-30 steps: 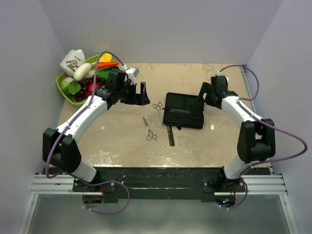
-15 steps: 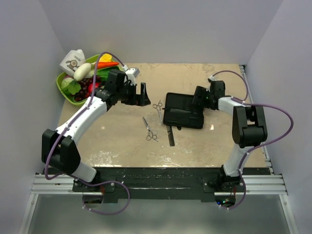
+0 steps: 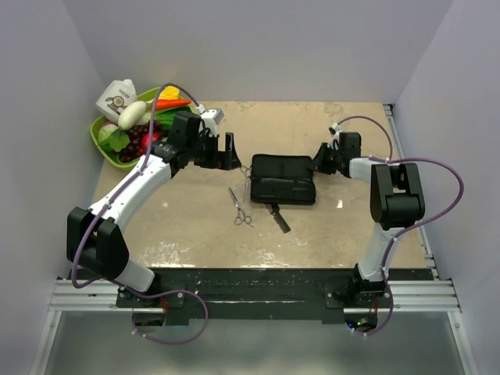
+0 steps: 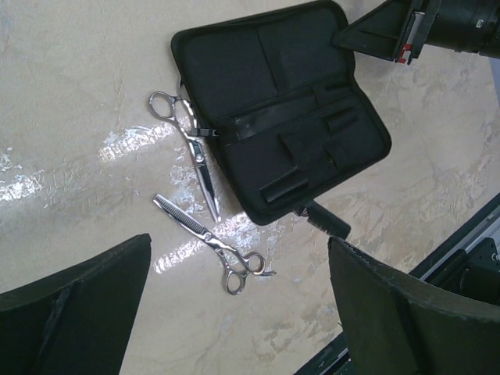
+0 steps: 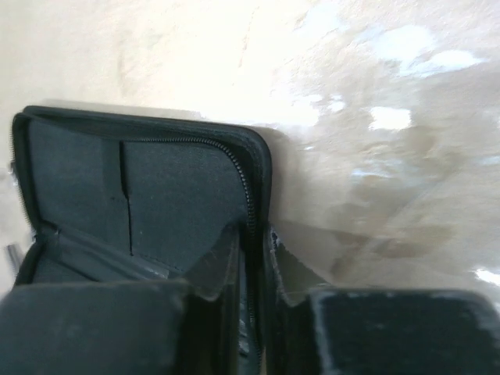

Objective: Sort the hair-cutting tools
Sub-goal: Move the hairdressing tool bag to the center of the board.

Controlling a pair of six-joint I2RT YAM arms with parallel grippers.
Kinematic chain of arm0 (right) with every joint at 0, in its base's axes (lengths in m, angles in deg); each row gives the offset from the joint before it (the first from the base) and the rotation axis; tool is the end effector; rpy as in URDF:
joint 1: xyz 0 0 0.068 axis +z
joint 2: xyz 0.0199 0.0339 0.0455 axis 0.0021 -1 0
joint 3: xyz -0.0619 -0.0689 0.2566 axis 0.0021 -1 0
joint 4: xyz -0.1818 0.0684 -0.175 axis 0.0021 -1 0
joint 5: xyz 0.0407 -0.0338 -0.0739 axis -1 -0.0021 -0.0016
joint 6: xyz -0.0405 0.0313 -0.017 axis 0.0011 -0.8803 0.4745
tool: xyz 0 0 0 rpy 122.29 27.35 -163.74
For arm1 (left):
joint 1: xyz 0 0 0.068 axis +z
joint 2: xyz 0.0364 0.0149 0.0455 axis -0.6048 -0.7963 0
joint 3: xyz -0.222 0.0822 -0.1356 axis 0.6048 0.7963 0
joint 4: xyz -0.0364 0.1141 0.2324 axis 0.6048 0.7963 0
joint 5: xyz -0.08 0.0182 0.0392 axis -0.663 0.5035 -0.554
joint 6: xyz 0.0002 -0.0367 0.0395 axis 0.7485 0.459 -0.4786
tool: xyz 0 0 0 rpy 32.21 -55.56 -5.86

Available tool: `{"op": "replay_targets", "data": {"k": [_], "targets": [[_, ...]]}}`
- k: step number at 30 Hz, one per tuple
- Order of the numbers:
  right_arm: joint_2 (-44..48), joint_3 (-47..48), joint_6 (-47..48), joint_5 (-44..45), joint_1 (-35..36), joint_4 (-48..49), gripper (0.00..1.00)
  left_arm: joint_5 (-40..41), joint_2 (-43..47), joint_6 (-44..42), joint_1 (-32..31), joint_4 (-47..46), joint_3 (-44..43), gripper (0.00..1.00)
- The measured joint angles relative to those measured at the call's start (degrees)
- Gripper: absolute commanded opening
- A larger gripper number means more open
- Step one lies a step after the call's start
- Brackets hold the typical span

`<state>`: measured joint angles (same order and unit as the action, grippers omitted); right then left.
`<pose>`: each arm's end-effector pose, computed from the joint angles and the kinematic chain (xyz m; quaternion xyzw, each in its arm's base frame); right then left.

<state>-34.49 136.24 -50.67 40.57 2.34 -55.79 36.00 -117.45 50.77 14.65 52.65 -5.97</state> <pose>0.3988 0.0300 0.1435 0.0617 0.9055 0.2381 0.3458 0.3078 -0.1404 0.3132 0.0891 0.8940 -0.2888 0.3309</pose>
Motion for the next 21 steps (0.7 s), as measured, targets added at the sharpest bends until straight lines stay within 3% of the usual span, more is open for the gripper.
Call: {"op": "replay_targets", "data": {"k": [14,21], "targets": [[1.03,-0.35,-2.67,-4.20,0.15,0.87,0.00,0.02,0.00,0.00,0.00,0.02,0.00,0.99],[0.57,8.96,-3.04,-3.39,0.44,-3.15,0.00,0.04,0.00,0.00,0.00,0.15,0.02,0.99]]}}
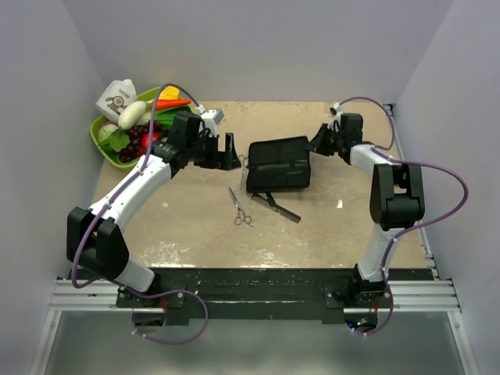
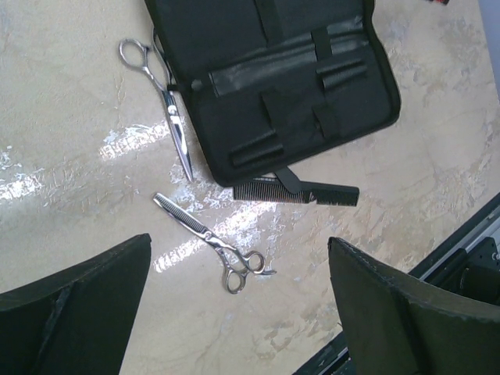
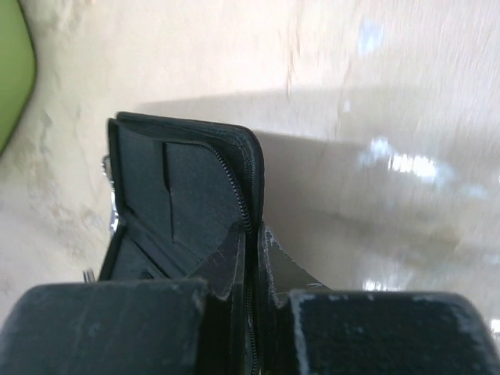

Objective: Sort the hair-cutting tools
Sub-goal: Move the hairdressing tool bag to the center of the board.

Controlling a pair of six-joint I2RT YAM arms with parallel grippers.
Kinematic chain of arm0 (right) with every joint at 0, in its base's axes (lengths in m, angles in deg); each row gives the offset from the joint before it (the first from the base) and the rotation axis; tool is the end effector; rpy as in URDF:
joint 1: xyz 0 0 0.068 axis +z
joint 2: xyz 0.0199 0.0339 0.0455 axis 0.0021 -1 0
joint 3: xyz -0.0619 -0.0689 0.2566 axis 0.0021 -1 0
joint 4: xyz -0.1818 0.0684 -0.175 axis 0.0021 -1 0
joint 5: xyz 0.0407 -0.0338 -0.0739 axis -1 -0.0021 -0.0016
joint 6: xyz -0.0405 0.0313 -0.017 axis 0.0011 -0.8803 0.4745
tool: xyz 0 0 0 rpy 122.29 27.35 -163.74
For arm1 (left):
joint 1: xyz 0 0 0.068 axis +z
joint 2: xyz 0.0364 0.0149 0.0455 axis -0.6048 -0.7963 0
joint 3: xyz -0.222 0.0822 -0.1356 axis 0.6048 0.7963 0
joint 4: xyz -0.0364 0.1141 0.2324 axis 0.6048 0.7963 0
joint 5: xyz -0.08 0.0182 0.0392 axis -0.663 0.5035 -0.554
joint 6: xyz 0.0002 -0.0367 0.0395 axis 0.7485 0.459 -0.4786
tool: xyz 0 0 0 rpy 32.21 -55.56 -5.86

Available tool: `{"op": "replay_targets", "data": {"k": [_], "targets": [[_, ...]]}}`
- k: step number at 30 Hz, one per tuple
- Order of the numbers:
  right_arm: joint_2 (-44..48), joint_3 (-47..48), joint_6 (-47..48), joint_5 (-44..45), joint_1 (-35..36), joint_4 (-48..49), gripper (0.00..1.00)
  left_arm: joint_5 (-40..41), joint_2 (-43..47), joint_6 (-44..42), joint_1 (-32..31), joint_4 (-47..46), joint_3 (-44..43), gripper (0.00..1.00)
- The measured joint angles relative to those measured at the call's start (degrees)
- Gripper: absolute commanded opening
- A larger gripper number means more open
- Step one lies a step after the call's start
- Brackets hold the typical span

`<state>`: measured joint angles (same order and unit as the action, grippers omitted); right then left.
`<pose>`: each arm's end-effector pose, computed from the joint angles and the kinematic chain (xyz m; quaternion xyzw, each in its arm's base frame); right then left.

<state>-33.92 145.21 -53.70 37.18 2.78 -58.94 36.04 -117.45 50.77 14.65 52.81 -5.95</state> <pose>0.4238 0.0362 0.1905 0.0557 0.8799 0.2800 0.3798 0.3076 -0.1403 0.3128 0.0887 0.8947 -0.2882 0.3297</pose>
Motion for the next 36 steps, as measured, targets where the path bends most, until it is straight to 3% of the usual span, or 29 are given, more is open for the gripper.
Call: {"op": "replay_targets", "data": {"k": [5,11,12,13,16,20,25,29,36], "targets": [[-3.15,7.50,-0.17,0.98,0.02,-0.72,0.00,0.00,0.17,-0.02,0.00,0.09,0.02,0.99],[-7.67,9.92,-0.81,0.98,-0.09,-0.94,0.02,0.07,1.42,-0.04,0.00,0.13,0.72,0.99],[-8.50,10.01,-0.85,0.98,-0.09,-0.96,0.11,0.11,1.60,-0.04,0.00,0.17,0.81,0.99],[-9.01,10.01,-0.87,0.98,-0.09,-1.01,0.28,0.15,1.68,-0.04,0.00,0.13,0.87,0.99],[-9.97,10.01,-0.57,1.49,-0.07,-1.84,0.55,0.20,1.77,-0.04,0.00,0.13,0.94,0.99],[-10.03,10.12,0.52,2.62,-0.07,-2.97,0.67,0.17,1.77,-0.04,0.00,0.11,0.96,0.99],[-8.02,10.19,2.10,4.76,0.09,-5.33,0.70,0.17,1.77,-0.04,-0.02,0.09,0.96,0.99],[-0.02,9.46,4.59,8.22,1.81,-9.03,0.69,0.22,1.77,-0.07,-0.07,0.07,0.96,0.99],[14.32,9.64,8.52,15.43,17.53,-14.80,0.68,0.57,1.77,-0.24,-0.07,0.09,0.96,0.99]]}}
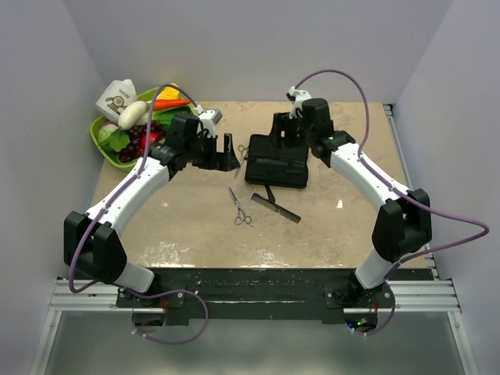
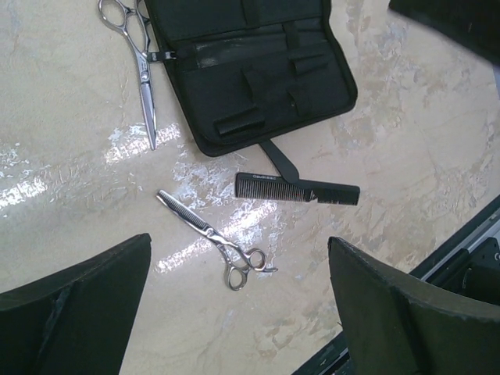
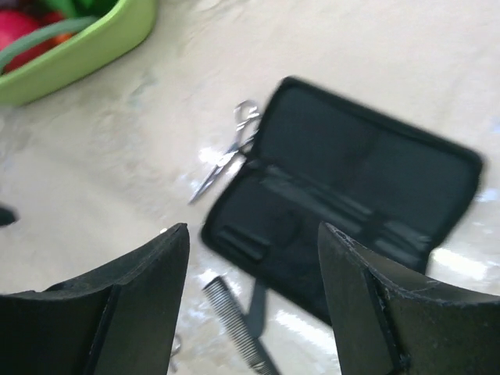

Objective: Sort the hair-cutting tools
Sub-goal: Move the hairdressing tool bag to the center of the board, then move the comb to the center of the board.

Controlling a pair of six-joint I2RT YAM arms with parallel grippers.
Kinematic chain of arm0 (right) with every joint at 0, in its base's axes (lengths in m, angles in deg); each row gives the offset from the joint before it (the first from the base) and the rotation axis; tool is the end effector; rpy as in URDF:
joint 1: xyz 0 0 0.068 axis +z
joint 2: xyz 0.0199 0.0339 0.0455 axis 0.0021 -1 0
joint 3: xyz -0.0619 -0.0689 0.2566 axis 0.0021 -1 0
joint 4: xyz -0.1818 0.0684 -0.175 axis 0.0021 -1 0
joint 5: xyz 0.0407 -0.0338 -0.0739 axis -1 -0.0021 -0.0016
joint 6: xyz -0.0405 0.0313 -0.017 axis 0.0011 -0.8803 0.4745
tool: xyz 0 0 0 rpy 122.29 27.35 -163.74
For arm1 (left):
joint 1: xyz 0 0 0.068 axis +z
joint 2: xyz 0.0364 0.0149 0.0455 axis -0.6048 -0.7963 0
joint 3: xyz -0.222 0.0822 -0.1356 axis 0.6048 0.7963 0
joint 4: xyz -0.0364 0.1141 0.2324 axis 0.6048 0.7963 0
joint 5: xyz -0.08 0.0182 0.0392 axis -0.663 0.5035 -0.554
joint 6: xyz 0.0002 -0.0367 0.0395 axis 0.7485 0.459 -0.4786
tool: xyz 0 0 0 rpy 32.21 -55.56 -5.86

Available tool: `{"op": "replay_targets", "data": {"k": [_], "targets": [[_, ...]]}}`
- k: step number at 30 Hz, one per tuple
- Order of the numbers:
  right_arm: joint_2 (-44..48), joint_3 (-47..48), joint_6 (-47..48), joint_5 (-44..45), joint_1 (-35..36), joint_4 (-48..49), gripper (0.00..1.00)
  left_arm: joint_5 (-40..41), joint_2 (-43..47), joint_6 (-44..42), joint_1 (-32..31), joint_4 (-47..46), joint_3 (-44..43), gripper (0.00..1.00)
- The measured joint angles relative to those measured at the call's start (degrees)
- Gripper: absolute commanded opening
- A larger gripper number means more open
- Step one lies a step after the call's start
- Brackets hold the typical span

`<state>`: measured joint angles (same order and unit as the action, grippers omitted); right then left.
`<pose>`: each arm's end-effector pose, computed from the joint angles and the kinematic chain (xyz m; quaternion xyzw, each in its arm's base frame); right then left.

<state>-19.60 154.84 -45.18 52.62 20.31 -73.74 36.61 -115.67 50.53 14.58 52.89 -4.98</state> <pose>0.3690 0.1434 0.3205 -0.0897 0.8526 0.2151 0.4678 0.3008 -0.1375 0.3167 0.0900 0.8925 -0.2853 0.3375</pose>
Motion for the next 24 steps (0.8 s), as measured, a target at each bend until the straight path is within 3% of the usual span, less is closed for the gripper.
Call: {"op": "replay_targets", "data": {"k": [5,15,24], "targets": [[-0.96,-0.02,-0.28,3.21,5.81,-4.81,0.67,0.20,0.00,-0.02,0.00,0.00,0.00,0.99],[-9.35,0.22,-2.54,10.03,10.36,-12.96,0.66,0.35,0.00,-0.02,0.00,0.02,0.00,0.99],[-10.88,0.44,-4.63,11.54,13.75,-15.41,0.64,0.90,0.00,-0.42,0.00,0.07,0.00,0.99]]}}
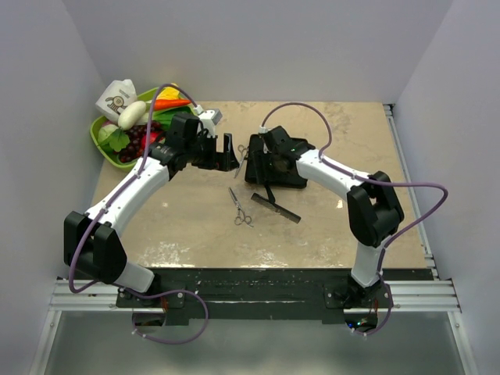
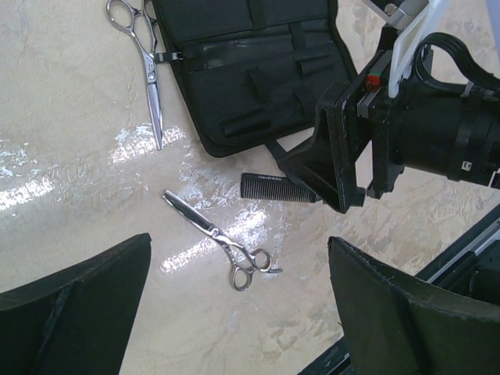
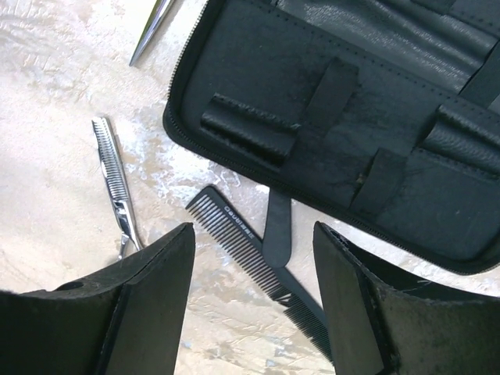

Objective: Sort the hair-cutting tools
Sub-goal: Move the comb to the center of the board.

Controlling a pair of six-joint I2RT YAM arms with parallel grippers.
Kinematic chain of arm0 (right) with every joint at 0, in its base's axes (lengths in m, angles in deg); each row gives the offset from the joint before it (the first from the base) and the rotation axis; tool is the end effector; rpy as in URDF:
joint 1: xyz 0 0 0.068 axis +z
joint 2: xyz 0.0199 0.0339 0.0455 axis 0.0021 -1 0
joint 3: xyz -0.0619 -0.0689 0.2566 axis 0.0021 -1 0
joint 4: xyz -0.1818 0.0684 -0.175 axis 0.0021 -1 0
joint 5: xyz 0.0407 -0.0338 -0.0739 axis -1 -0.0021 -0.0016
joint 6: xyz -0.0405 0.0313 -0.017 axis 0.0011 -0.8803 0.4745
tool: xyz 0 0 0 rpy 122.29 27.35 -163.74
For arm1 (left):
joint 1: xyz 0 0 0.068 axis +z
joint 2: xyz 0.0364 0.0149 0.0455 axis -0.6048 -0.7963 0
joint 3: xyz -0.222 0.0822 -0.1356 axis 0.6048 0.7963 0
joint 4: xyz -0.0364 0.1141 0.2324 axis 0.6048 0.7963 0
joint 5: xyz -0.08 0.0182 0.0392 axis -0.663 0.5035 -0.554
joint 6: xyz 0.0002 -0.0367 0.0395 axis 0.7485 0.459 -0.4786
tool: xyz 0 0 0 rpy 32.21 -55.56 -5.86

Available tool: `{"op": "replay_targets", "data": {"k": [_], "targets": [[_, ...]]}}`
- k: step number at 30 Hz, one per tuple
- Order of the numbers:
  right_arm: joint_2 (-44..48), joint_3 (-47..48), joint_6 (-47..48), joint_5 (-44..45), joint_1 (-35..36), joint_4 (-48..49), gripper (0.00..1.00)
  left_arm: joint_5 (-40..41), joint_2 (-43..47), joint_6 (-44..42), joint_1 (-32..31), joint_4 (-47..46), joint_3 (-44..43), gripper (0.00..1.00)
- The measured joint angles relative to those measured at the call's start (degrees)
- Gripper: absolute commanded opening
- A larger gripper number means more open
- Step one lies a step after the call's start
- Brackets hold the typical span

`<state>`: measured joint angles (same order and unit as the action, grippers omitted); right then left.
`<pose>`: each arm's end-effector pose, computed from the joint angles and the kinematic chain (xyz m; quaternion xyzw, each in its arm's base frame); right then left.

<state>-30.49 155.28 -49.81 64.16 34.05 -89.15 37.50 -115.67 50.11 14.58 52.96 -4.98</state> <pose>0.3385 0.2279 0.2278 -0.1235 0.9435 0.1174 0.2841 0.3011 -0.1370 0.3165 0.0899 0.8936 -0.2776 0.3410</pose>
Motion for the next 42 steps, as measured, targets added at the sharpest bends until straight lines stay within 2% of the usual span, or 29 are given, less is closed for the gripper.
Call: {"op": "replay_targets", "data": {"k": [18,31,39,42], "targets": [[-0.17,-4.15,-4.59,2.54,0.76,0.09,0.59,0.24,0.00,-0.42,0.00,0.37,0.00,0.99],[-4.74,-5.20,-6.03,5.22,0.83,0.68,0.58,0.24,0.00,-0.42,0.00,0.35,0.00,0.99],[-5.35,-5.20,-6.08,6.23,1.42,1.14,0.53,0.26,0.00,-0.42,0.00,0.37,0.02,0.99],[-5.38,-5.20,-6.14,6.88,2.10,1.14,0.47,0.26,0.02,-0.42,0.00,0.35,0.31,0.99]]}}
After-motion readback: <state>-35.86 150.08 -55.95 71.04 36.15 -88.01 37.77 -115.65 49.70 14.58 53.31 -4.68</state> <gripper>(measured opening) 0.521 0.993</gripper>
